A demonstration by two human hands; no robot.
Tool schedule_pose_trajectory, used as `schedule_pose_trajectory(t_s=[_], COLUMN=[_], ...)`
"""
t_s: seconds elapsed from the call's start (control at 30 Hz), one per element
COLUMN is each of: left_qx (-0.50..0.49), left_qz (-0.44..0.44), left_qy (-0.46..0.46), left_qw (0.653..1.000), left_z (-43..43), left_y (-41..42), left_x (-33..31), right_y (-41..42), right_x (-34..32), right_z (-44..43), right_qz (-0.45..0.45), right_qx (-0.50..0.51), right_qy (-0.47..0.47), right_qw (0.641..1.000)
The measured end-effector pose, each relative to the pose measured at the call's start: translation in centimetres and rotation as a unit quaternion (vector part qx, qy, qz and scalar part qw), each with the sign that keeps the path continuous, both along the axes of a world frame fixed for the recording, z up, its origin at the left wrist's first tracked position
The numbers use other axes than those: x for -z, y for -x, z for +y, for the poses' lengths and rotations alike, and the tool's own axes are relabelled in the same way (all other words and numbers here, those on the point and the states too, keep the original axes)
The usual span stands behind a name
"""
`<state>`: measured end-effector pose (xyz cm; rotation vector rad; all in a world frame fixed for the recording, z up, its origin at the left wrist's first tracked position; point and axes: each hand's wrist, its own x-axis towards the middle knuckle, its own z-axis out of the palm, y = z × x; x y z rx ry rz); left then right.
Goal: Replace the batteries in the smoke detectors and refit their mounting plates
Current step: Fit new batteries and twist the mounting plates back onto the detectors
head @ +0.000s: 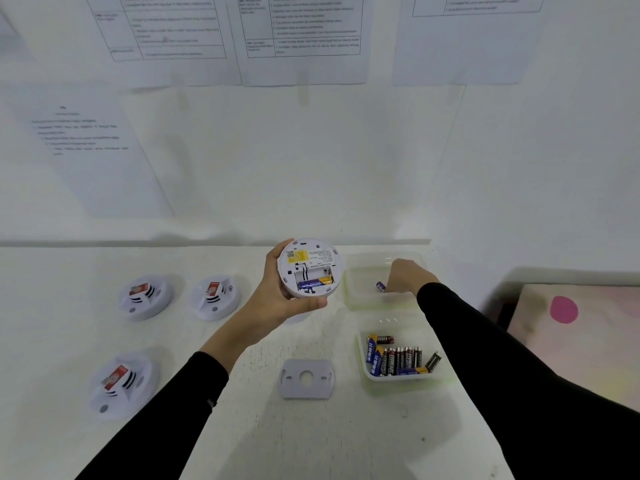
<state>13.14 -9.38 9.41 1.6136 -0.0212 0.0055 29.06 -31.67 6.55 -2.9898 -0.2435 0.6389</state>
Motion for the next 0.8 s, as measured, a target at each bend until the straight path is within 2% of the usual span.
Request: schedule_pose_trajectory(t_s=[0.07, 0.1, 0.17, 0.23, 0.3, 0.4, 0.47, 0.6, 0.8], left_qx=[0.003, 0.005, 0.007, 0.011, 0.014, 0.019, 0.025, 0.063, 0.101], left_qz=[-0.002, -0.003, -0.005, -0.005, -0.003, 0.003, 0.007, 0.016, 0.026], left_qy=[0.001, 0.003, 0.009, 0.014, 0.020, 0.030, 0.039, 0.048, 0.034], left_qw=[1.000, 1.000, 1.000, 1.000, 1.000, 0.999, 0.999, 0.997, 0.994], left_z=[0.1, 0.1, 0.1, 0.1, 0.0, -0.4, -0.6, -0.8, -1.0], left_y=[0.1, 0.1, 0.0, 0.0, -0.1, -0.3, -0.4, -0.3, -0.1], left_x=[0.2, 0.3, 0.4, 0.4, 0.4, 0.3, 0.3, 0.3, 0.1], right_y=[0.0, 0.2, 0.7, 2.2, 4.2, 7.2, 8.4, 8.6, 8.7], right_x=[-0.3, -0.6, -1.3, -2.8, -4.3, -6.1, -6.7, -7.2, -7.6], right_z=[-0.3, -0.5, -0.7, -0.8, -0.5, 0.3, 0.8, 1.6, 2.5], right_qz=[0.014, 0.020, 0.010, -0.022, -0.032, -0.051, -0.074, -0.118, -0.079], right_qx=[0.030, 0.059, 0.105, 0.103, 0.081, 0.022, -0.019, -0.110, -0.210], right_qy=[-0.066, -0.151, -0.363, -0.511, -0.585, -0.646, -0.646, -0.592, -0.529], right_qw=[0.997, 0.987, 0.926, 0.853, 0.806, 0.761, 0.759, 0.790, 0.818])
